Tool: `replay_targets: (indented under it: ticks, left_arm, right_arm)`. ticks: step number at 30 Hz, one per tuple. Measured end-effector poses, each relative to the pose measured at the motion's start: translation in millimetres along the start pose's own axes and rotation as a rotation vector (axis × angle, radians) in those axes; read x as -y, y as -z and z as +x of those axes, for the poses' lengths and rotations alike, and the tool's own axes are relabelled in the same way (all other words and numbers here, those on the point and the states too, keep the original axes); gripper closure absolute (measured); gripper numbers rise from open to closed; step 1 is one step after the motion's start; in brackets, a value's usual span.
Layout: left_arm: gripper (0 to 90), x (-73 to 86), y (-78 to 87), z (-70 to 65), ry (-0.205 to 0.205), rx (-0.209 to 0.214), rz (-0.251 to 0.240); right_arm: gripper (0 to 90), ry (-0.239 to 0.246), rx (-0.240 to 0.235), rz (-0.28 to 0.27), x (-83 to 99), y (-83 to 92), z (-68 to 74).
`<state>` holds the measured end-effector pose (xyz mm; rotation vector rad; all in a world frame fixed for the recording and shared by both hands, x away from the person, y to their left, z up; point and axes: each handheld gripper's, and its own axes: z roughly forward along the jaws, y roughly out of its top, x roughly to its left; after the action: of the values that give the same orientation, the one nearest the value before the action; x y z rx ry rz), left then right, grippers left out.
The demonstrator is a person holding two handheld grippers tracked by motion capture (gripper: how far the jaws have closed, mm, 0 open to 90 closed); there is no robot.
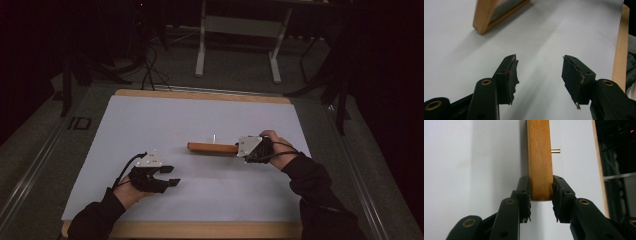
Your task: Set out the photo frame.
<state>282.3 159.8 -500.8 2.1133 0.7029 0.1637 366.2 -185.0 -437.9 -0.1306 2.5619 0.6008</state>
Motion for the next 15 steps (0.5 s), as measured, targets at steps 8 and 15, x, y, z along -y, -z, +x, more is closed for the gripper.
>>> replay_targets:
  ticks: [8,15]
  left_arm:
    - [45.7,8.4,-1.7,1.8,0.028,-0.016,-0.033]
    - [40.6,13.4,-4.8,5.2,0.038,-0.031,-0.03]
  right_arm:
    - [67.8,-0.104,-0.038,-0.001,0.7,-5.5,-24.8]
    - [66.3,-0.202,-0.079,-0.005,3.5,-13.4,-47.5]
